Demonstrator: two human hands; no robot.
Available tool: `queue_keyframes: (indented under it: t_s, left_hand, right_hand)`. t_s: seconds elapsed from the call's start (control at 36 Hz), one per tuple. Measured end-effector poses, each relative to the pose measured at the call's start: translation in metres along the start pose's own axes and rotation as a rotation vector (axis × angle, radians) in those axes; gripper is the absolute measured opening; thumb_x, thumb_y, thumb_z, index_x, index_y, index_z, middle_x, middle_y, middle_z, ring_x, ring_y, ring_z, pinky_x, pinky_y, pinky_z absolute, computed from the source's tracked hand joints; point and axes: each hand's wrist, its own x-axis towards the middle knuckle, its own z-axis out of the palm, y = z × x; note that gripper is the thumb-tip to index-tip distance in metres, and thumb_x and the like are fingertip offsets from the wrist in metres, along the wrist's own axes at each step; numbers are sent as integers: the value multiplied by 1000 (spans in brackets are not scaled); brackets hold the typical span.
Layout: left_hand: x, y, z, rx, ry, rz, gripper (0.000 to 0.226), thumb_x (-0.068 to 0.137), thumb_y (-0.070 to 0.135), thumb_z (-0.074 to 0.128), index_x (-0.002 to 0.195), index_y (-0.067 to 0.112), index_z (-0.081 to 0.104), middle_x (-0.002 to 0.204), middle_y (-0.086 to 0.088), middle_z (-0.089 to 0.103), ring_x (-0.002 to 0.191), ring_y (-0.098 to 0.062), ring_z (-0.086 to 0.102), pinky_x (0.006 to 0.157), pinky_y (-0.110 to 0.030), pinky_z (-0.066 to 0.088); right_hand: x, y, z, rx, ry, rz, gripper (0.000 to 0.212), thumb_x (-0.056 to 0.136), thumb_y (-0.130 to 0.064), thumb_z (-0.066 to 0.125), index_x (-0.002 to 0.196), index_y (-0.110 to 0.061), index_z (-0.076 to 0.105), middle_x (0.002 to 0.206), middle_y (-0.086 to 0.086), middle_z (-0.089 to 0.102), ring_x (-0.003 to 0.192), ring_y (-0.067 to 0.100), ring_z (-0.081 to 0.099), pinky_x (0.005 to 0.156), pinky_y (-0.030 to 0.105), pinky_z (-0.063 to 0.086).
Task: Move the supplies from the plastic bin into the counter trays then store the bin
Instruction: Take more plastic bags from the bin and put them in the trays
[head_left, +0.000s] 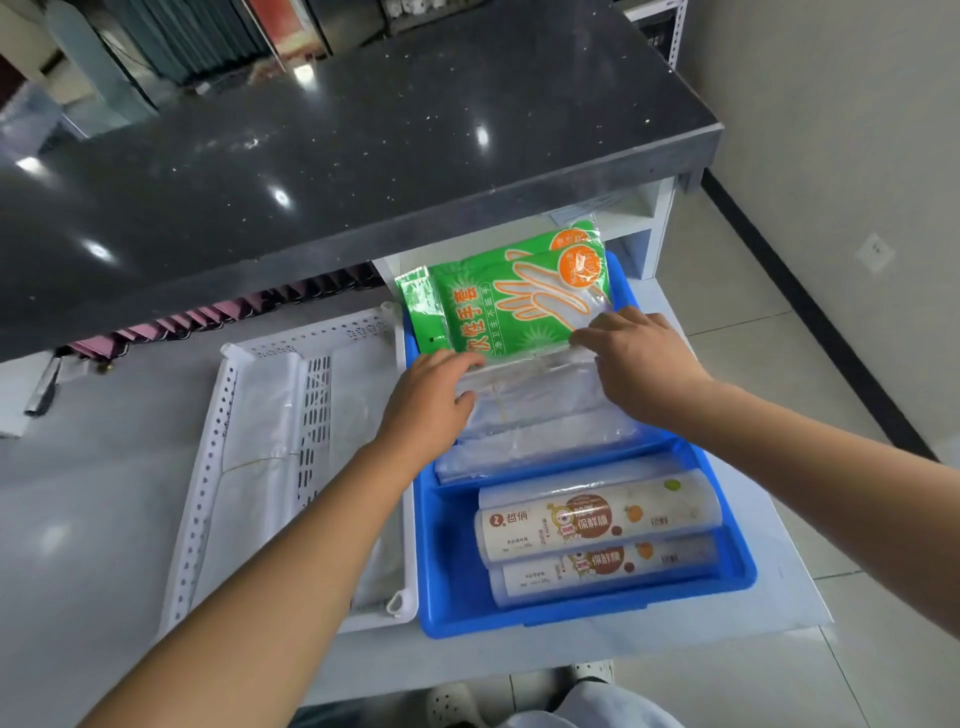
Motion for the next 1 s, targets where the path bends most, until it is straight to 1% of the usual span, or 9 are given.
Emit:
queue_keyframes:
  t_s: [0.08,0.25,0.31,0.36,0.42,0.47,0.56,0.81,1.0]
  left_hand:
    - [-7,-2,5,-17,30,-6,43,91,8,61,133,18,60,125,-8,63,117,-28,53,98,-36,42]
    - [-21,5,8,82,178,73,47,92,6,59,139,9,55,140,-14,56,130,-33,48,111,-40,35]
    - [-28,8,12,128,141,108,53,96,12,54,148,9,44,153,-14,44,142,-32,37,119,-43,26]
    - [-34,7,19,178,28,88,59,102,25,44,157,16,24,165,-7,22,152,-26,15,124,-42,11]
    - [-37,3,25,232,-69,40,63,105,35,34,159,24,4,168,0,0,154,-20,-4,125,-40,0]
    - [-36,1,27,264,-99,24,64,105,38,30,158,26,-5,168,2,-8,153,-19,-10,124,-38,-5]
    - [-31,2,25,235,-116,5,64,106,37,31,159,26,-3,168,2,-8,154,-19,-9,123,-36,-7]
    - [-43,5,3,69,-51,-34,66,102,40,43,159,27,11,168,-2,4,154,-23,0,124,-40,3]
    - [-114,3,-28,-105,-48,-138,71,98,46,50,157,32,15,168,3,4,153,-17,2,122,-35,4]
  right_hand:
    - [-3,4,6,4,0,17,45,90,-9,51,131,-26,58,120,4,64,108,32,55,93,40,36]
    - [-12,-3,5,55,86,5,45,89,-7,57,134,-14,57,135,8,59,126,33,49,103,46,35]
    - [-17,-6,5,90,98,-38,44,91,-11,58,134,-13,57,137,8,59,129,31,49,107,48,35]
    - [-23,-8,7,74,5,-41,49,96,-24,53,144,-16,46,148,5,48,139,27,39,115,48,27]
    - [-27,-8,11,53,-80,-22,56,100,-34,44,152,-18,30,158,3,33,147,25,25,120,46,16]
    - [-28,-7,15,36,-115,-25,61,101,-40,39,155,-19,20,162,2,24,149,24,17,122,44,9]
    - [-27,-5,16,37,-129,-35,65,99,-43,38,156,-20,16,163,3,20,150,25,14,122,43,8]
    - [-31,-17,-2,130,-117,13,68,95,-50,49,153,-21,28,161,5,25,149,27,19,119,48,18]
    - [-67,-78,-32,251,-85,103,62,92,-49,54,148,-25,40,157,1,36,146,25,28,116,51,26]
